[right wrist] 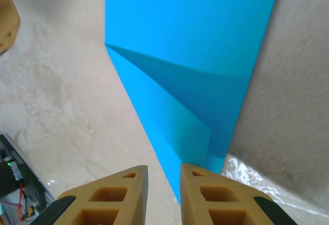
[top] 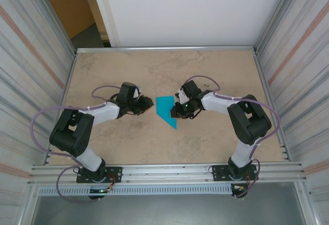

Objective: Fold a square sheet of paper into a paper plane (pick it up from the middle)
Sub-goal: Third fold the triangle at the center of the table, then fourth fold the wing at the center of the table.

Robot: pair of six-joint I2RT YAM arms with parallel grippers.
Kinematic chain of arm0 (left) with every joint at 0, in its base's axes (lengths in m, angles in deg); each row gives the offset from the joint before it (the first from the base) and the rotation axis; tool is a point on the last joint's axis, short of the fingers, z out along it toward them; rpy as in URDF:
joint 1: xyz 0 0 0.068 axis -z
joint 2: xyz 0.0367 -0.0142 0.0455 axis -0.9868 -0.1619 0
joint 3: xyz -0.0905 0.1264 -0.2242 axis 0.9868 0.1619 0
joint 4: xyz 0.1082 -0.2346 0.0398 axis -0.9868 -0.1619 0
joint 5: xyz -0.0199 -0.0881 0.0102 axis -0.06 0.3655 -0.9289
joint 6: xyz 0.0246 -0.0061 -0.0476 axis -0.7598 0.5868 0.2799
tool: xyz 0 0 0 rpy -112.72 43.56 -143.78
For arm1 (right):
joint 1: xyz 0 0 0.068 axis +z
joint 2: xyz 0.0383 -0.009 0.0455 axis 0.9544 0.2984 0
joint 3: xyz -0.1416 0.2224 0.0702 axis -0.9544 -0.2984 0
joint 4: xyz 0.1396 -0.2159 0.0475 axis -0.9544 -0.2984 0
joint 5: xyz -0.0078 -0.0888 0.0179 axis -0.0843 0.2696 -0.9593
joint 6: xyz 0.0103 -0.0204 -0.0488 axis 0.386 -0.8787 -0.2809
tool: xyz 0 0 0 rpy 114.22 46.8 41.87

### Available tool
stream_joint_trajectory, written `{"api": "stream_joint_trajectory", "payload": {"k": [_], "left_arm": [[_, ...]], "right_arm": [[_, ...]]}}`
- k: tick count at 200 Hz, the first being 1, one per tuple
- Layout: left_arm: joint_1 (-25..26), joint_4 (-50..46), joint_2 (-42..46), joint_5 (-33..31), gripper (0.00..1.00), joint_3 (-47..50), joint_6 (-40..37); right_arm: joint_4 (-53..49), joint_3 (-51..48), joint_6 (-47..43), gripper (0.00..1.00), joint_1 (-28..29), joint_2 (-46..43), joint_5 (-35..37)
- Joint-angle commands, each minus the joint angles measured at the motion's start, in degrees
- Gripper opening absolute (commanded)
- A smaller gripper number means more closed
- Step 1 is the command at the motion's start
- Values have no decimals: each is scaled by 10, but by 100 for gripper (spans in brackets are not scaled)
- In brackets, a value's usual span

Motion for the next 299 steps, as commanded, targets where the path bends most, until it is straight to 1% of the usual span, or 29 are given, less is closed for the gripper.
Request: {"api": "stream_joint_trajectory", "payload": {"k": [1, 23, 37, 82, 100, 123, 149, 180, 204, 229, 252, 299], "left_arm": [[10, -1, 8, 31, 29, 20, 23], [25, 13, -4, 44, 32, 27, 39], [31, 20, -17, 56, 33, 23, 46], [36, 30, -51, 75, 33, 5, 62], [37, 21, -64, 86, 31, -8, 61], [36, -6, -69, 78, 28, -18, 51], [36, -5, -80, 86, 26, -28, 51], [35, -21, -84, 66, 27, -28, 56], [33, -40, -81, 45, 31, -26, 53], [33, -24, -93, 54, 31, -28, 58], [33, -10, -104, 65, 26, -38, 61], [32, 6, -117, 82, 25, -48, 64]], "right_arm": [[22, 12, 22, 21, -1, 7, -6], [29, 18, 29, 20, -3, 21, 5], [29, 21, 30, 20, -9, 29, 12], [29, 23, 31, 20, -24, 55, 8], [28, 25, 30, 20, -24, 64, 1], [26, 25, 29, 17, -24, 70, -2], [21, 26, 27, 16, -25, 76, 1], [16, 27, 27, 15, -27, 80, 6], [13, 27, 26, 15, -28, 82, 8], [13, 26, 26, 15, -30, 83, 8], [13, 26, 26, 14, -30, 83, 7], [13, 24, 24, 14, -30, 85, 6]]}}
